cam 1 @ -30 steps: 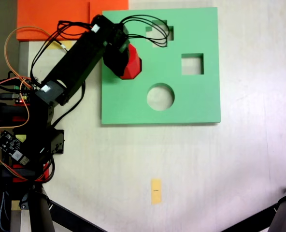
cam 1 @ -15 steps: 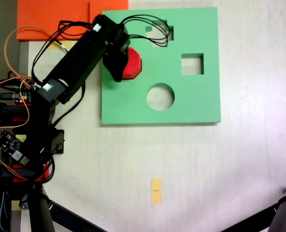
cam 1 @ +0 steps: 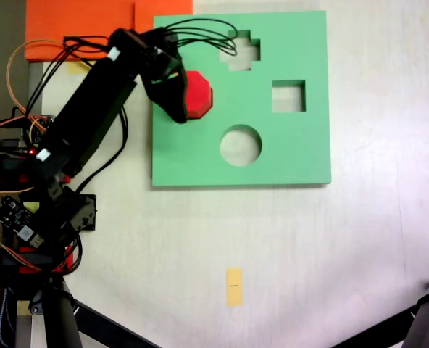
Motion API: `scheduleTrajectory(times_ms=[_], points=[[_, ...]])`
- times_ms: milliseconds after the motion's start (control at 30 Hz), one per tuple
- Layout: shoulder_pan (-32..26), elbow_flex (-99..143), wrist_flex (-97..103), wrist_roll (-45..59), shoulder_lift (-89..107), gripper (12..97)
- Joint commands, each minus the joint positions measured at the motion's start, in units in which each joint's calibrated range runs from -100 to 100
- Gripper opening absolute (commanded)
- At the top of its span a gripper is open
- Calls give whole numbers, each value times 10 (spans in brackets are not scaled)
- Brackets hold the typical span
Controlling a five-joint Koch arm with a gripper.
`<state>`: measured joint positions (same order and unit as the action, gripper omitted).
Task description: Put the octagonal pillar block into the corresponding hole
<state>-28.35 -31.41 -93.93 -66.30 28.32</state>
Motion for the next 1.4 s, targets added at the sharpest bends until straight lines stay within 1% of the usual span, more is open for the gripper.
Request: scheduleTrajectory(times_ms=[0, 33, 100, 133, 233, 300, 333, 400, 567, 633, 700, 767, 833, 967, 1133, 1267, 1333, 1367], points=[[17, -33, 12, 87, 146, 919], [28, -33, 12, 126, 196, 897], [47, -32, 10, 253, 287, 898], [57, -32, 11, 295, 336, 890], [107, -29, 54, 423, 488, 702], [157, -17, 131, 481, 546, 603], [185, 8, 183, 497, 569, 568], [226, 87, 282, 515, 591, 567], [276, 344, 471, 542, 593, 567], [287, 471, 553, 548, 605, 567], [295, 630, 686, 556, 644, 567], [295, 812, 848, 574, 699, 567], [293, 936, 928, 585, 717, 567], [289, 1149, 957, 602, 717, 566], [278, 1314, 966, 608, 717, 551], [275, 1314, 964, 628, 717, 523], [277, 1314, 961, 627, 717, 479], [277, 1314, 960, 627, 717, 482]])
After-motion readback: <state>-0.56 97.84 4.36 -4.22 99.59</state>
